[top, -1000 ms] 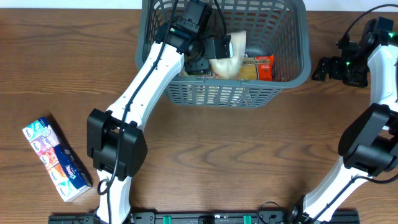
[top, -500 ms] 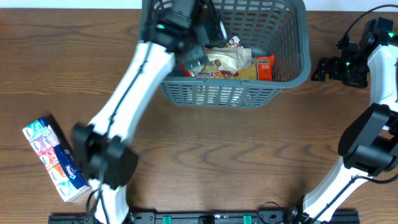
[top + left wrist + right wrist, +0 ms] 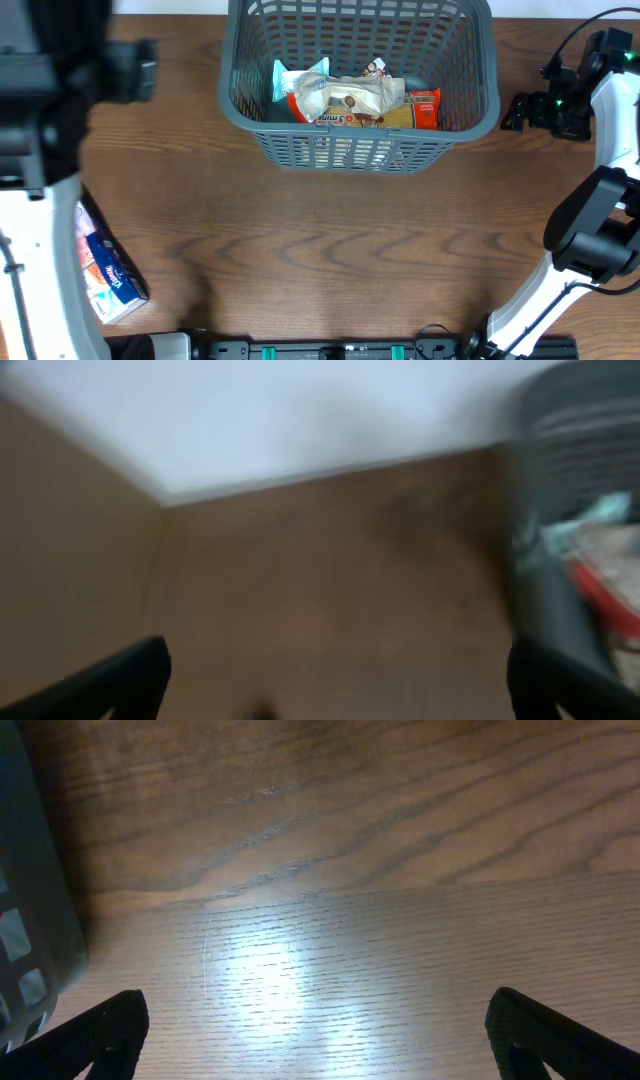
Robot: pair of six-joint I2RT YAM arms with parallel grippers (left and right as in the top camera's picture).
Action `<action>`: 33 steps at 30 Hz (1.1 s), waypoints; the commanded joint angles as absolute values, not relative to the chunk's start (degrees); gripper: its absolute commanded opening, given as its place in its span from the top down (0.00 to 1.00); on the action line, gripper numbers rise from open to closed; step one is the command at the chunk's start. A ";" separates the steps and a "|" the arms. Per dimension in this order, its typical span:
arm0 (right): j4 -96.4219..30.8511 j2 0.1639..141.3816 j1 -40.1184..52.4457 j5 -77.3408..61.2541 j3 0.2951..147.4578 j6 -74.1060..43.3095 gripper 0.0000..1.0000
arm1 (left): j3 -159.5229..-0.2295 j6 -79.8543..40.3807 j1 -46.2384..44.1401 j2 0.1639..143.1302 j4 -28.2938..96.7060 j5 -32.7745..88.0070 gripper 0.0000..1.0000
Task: Pack container
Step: 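Move the left gripper down to the Kleenex tissue packs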
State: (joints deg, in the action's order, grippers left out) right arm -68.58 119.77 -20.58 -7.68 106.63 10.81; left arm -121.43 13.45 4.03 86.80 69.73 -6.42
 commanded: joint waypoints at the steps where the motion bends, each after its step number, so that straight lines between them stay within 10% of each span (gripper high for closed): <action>1: -68.69 119.98 -20.82 -7.68 106.32 11.42 0.01 | -118.87 1.19 12.36 87.74 72.95 -8.84 0.01; 21: -68.12 119.68 -22.37 -6.63 106.43 11.42 0.01 | -64.07 -20.49 28.18 69.06 58.85 -9.10 0.01; 33: -68.12 119.68 -22.37 -6.63 106.43 11.42 0.01 | -54.48 -11.94 37.58 70.00 50.76 -3.68 0.01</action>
